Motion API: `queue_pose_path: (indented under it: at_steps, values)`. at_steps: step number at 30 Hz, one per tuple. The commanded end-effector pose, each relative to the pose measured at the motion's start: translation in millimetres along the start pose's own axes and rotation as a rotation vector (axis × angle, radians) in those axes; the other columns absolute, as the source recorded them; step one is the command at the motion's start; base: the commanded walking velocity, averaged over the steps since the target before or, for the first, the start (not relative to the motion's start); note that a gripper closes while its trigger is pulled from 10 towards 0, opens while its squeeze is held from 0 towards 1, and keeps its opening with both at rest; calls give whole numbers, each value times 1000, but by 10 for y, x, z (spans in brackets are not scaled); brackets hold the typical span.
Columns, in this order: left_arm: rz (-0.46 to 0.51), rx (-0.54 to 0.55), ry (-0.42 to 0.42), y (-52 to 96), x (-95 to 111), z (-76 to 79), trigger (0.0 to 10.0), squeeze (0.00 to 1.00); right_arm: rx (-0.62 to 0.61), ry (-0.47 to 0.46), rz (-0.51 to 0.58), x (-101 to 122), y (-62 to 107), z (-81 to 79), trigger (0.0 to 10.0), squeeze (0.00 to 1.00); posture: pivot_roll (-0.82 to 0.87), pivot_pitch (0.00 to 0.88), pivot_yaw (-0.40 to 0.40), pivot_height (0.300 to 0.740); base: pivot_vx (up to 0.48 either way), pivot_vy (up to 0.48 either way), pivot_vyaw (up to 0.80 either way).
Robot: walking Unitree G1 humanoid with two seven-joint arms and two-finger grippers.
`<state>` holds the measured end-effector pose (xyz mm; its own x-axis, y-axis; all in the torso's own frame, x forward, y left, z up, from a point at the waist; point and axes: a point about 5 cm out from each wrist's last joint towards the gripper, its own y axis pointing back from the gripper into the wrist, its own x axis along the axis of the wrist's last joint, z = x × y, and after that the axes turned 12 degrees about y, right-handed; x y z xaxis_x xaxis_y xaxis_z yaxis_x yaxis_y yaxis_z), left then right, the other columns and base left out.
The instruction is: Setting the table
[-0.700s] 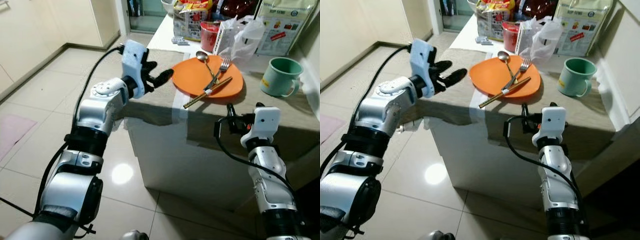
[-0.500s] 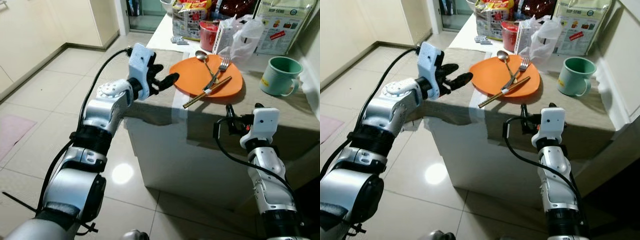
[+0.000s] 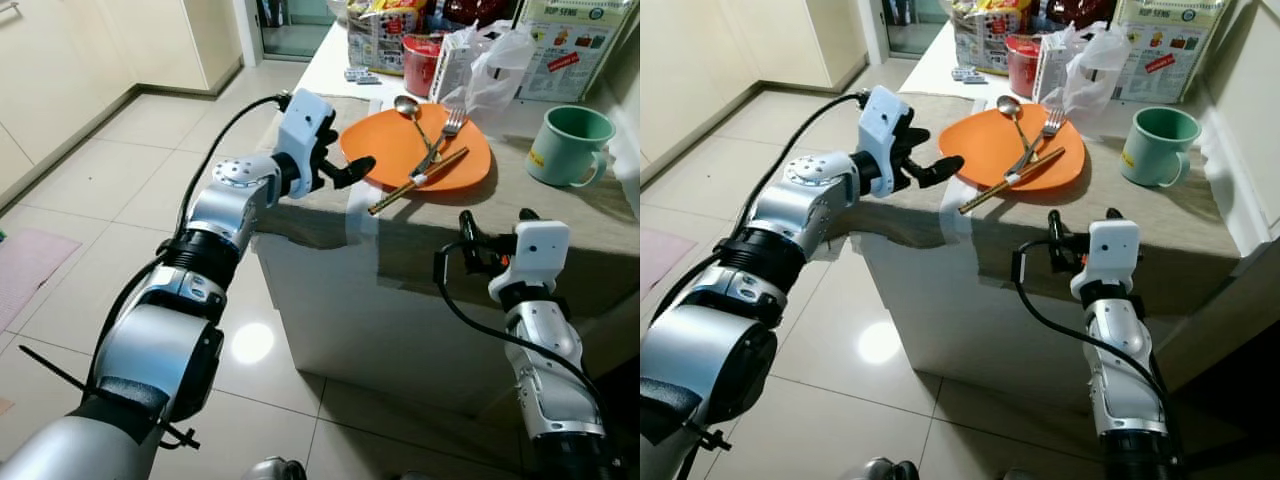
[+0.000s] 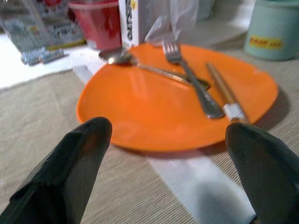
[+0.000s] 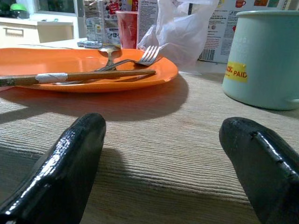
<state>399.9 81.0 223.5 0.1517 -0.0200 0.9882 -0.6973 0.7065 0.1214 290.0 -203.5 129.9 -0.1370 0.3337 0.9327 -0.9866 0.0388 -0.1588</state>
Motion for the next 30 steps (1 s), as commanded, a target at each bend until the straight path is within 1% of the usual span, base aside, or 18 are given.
queue_pose_path:
  at_steps: [1, 5, 11, 12, 13, 14, 15, 17, 19, 21, 26, 30]
  values:
    - [3, 10, -24, 2, 66, -26, 10000, 1000, -14, 9, -24, -31, 38, 51, 10000, 0, -228, 105, 117, 740, 0, 0, 0]
    - [6, 0, -4, -33, 83, -4, 10000, 1000, -18, 14, -30, -35, 91, 68, 10000, 0, -239, 125, 124, 740, 0, 0, 0]
    - [16, -62, 18, -126, 144, 120, 10000, 1000, -18, 21, -43, -43, 176, 89, 10000, 0, -255, 153, 133, 740, 0, 0, 0]
    - [21, -76, 22, -147, 168, 147, 10000, 173, -19, 22, -47, -48, 185, 93, 10000, 0, -256, 153, 133, 740, 0, 0, 0]
    - [26, -87, 22, -167, 193, 172, 10000, 0, -18, 24, -50, -51, 194, 96, 10000, 0, -259, 154, 133, 740, 0, 0, 0]
    - [35, -105, 35, -197, 233, 213, 10000, 0, -18, 26, -55, -55, 205, 98, 10000, 0, -262, 155, 134, 740, 0, 0, 0]
    - [35, -105, 35, -197, 233, 213, 10000, 0, -18, 26, -55, -55, 205, 98, 10000, 0, -262, 155, 134, 740, 0, 0, 0]
    - [45, -117, 60, -228, 264, 255, 10000, 0, -16, 27, -59, -59, 213, 97, 10000, 0, -262, 154, 134, 740, 0, 0, 0]
    - [42, -144, 76, -273, 259, 332, 10000, 0, -14, 27, -64, -62, 212, 90, 10000, 0, -263, 153, 133, 740, 0, 0, 0]
    - [38, -146, 84, -280, 246, 340, 10000, 0, -12, 27, -65, -58, 208, 80, 10000, 0, -261, 153, 133, 740, 0, 0, 0]
    - [9, -157, 104, -304, 134, 375, 10000, 0, -5, 25, -73, -70, 207, 62, 10000, 0, -251, 153, 133, 740, 0, 0, 0]
    - [-46, -170, 97, -315, -35, 406, 10000, 0, 3, 20, -81, -87, 217, 30, 10000, 0, -244, 155, 135, 740, 0, 0, 0]
